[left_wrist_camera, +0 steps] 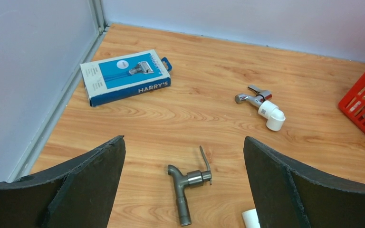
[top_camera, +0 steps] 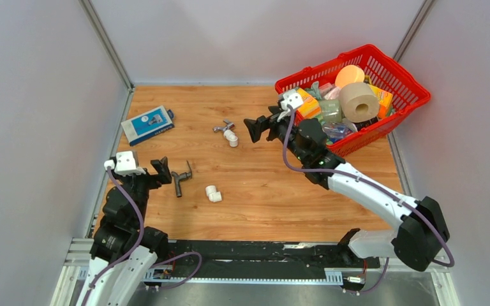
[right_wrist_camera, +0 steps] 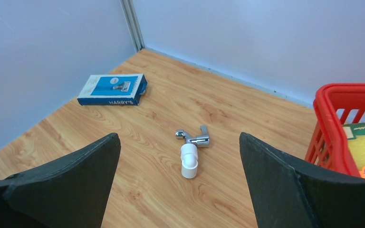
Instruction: Install the water faucets
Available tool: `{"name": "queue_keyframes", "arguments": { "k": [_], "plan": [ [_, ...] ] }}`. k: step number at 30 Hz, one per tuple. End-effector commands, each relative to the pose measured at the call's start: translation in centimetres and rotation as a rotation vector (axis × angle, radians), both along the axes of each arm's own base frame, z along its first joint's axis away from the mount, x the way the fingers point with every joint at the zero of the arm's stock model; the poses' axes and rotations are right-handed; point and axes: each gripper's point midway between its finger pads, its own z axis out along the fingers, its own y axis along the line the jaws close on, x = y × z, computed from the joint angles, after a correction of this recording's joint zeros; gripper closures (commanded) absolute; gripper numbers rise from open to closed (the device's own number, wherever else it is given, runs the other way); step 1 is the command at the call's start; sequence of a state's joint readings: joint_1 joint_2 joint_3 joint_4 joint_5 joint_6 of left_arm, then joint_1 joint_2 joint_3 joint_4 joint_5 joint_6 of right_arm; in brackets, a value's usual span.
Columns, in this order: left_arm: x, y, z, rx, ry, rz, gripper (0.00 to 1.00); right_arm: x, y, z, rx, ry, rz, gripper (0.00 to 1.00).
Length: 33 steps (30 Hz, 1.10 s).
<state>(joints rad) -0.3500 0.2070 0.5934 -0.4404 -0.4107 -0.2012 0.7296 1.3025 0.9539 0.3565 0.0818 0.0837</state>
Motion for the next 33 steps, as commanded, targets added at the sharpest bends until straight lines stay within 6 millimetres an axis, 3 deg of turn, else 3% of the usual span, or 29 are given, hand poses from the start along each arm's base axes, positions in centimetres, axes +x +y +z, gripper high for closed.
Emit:
{"name": "queue_keyframes", "arguments": {
  "k": [1,10,20,33],
  "plan": [
    [0.4,-0.6,0.2,-0.044,0.006,-0.014,0.0,-1.8,-1.3,0.9,0.004,-0.012,0.019,0.0],
    [2.0,-4.8,-4.3,-0.252,0.224,-0.109,0.0,-3.8,-2.9,0.6,0.004,-0.032,0.029,0.0],
    [2.4,-5.4,-10.5,-0.307,0.488,-0.021,0.02,-4.0,-2.4,-0.7,-0.01,-0.009,0.059,0.0],
    [2.6,-5.9,-14.9,-0.32,0.608,0.019,0.04,-4.3,-0.3,-3.2,-0.045,0.046,0.153,0.0]
  ]
}}
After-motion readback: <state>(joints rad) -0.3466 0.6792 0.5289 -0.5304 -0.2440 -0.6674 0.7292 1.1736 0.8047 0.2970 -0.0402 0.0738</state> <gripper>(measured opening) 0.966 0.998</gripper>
